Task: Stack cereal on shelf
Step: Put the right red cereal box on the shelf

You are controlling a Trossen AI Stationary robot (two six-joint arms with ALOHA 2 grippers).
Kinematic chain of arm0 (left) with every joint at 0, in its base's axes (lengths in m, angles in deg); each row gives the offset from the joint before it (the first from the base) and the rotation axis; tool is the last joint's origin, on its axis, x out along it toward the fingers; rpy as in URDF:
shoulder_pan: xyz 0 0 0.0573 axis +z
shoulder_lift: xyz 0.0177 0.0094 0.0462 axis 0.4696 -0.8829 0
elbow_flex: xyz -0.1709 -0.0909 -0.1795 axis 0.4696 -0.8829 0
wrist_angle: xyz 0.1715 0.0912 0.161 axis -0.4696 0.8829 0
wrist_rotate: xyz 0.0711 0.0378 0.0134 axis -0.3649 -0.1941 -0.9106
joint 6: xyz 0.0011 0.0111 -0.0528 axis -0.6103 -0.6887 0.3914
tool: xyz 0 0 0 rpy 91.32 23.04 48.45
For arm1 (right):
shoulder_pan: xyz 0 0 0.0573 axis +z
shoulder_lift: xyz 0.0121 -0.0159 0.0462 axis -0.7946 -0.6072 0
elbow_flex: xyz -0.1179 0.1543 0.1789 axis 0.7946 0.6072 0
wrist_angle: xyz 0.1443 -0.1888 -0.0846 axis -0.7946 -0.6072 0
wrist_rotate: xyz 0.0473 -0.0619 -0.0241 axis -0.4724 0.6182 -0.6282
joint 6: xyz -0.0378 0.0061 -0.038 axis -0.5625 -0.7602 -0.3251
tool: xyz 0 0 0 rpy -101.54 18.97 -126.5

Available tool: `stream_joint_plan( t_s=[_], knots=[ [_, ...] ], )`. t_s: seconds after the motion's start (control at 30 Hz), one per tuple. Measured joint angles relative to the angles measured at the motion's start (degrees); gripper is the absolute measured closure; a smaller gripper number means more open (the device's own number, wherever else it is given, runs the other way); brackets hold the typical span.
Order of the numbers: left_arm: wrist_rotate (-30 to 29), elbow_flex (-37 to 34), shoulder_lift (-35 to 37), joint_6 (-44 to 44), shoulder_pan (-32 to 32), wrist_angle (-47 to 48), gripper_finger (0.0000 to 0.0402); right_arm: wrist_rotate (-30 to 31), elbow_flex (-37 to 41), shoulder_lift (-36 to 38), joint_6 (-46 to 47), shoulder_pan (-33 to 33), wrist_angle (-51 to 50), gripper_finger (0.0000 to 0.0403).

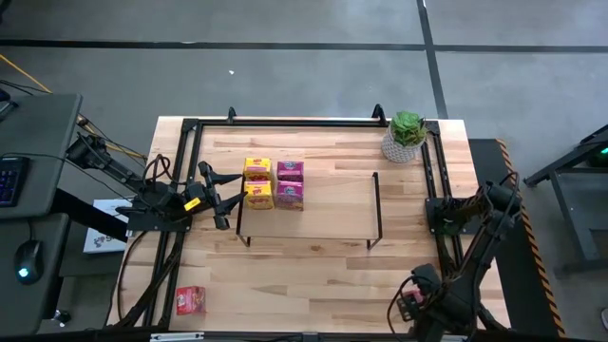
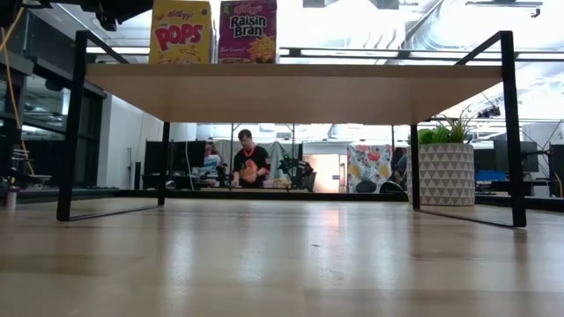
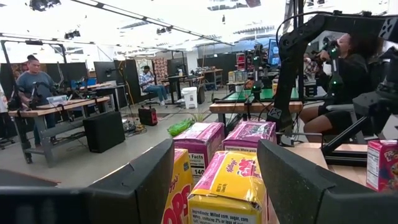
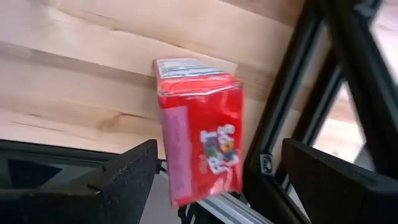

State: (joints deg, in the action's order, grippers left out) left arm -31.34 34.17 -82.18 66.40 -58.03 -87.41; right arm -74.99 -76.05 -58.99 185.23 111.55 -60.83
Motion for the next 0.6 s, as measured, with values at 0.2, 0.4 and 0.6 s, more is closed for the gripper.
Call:
stream_joint_plan(
  t_s=[0.2, 0.4, 0.6],
  knots=[
    [0.0, 0.0, 0.0, 0.0, 0.0, 0.0, 0.0181, -0.5, 3.9, 0.0, -2.0, -0.1, 3.2, 0.0066],
    [0.0, 0.0, 0.0, 0.0, 0.0, 0.0, 0.0181, -0.1, 5.8, 0.0, -2.0, 0.0, 4.5, 0.0066],
    [0.0, 0.0, 0.0, 0.0, 0.0, 0.0, 0.0181, 0.9, 9.4, 0.0, -3.6, 0.0, 10.5, 0.0066]
  ],
)
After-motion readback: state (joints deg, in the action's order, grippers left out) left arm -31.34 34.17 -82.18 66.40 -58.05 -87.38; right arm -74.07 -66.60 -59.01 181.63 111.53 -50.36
